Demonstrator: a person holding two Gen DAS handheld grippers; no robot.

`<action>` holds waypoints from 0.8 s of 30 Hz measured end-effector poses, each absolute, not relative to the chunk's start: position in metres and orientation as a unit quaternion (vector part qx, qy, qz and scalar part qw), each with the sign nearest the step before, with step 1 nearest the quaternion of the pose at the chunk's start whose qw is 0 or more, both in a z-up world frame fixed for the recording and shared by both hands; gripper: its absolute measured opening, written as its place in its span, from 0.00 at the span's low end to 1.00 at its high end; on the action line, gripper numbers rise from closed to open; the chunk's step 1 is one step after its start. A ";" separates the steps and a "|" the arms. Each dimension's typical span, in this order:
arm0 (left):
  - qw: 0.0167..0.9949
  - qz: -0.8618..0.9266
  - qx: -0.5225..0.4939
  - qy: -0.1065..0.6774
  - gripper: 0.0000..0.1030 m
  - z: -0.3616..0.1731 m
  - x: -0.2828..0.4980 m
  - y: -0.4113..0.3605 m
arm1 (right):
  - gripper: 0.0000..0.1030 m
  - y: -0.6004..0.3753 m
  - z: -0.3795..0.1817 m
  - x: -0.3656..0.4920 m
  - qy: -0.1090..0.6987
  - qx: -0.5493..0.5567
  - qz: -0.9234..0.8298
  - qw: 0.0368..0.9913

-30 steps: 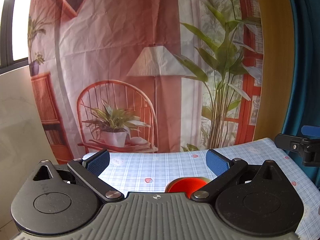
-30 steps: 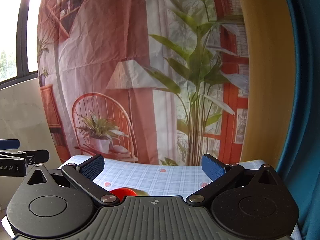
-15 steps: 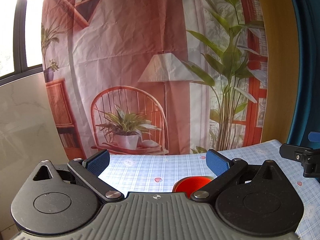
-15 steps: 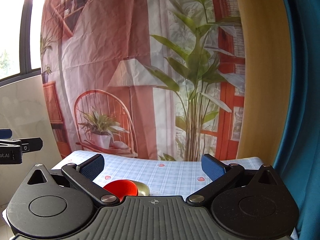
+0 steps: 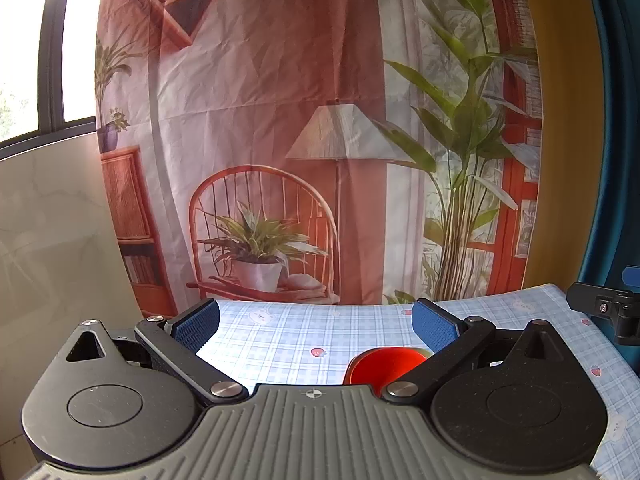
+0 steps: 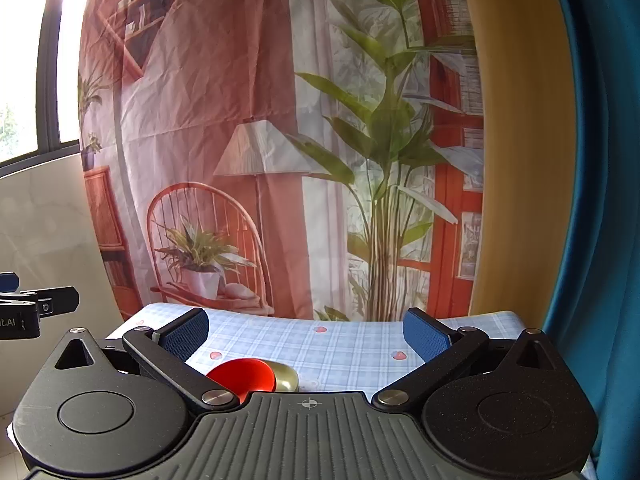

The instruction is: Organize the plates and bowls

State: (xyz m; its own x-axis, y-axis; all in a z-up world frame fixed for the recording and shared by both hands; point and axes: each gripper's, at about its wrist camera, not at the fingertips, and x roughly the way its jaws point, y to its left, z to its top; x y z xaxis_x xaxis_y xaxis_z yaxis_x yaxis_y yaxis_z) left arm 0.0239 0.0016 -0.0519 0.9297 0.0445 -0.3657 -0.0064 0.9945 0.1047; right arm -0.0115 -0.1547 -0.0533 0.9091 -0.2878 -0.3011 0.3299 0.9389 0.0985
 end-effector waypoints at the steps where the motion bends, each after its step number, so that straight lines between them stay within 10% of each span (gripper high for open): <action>1: 0.981 0.013 0.050 0.187 1.00 -0.052 0.024 0.002 | 1.00 -0.155 -0.053 -0.012 0.143 0.075 -0.158 0.974; 24: 0.981 0.014 0.046 0.187 1.00 -0.054 0.023 0.003 | 1.00 -0.161 -0.062 -0.013 0.154 0.102 -0.162 0.969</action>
State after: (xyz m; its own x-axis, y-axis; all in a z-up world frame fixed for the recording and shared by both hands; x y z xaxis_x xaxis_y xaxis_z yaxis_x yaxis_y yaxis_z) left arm 0.0234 0.0031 -0.0538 0.9294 0.0442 -0.3665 -0.0098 0.9954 0.0952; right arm -0.0129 -0.1612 -0.0618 0.9002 -0.2825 -0.3314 0.3453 0.9268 0.1478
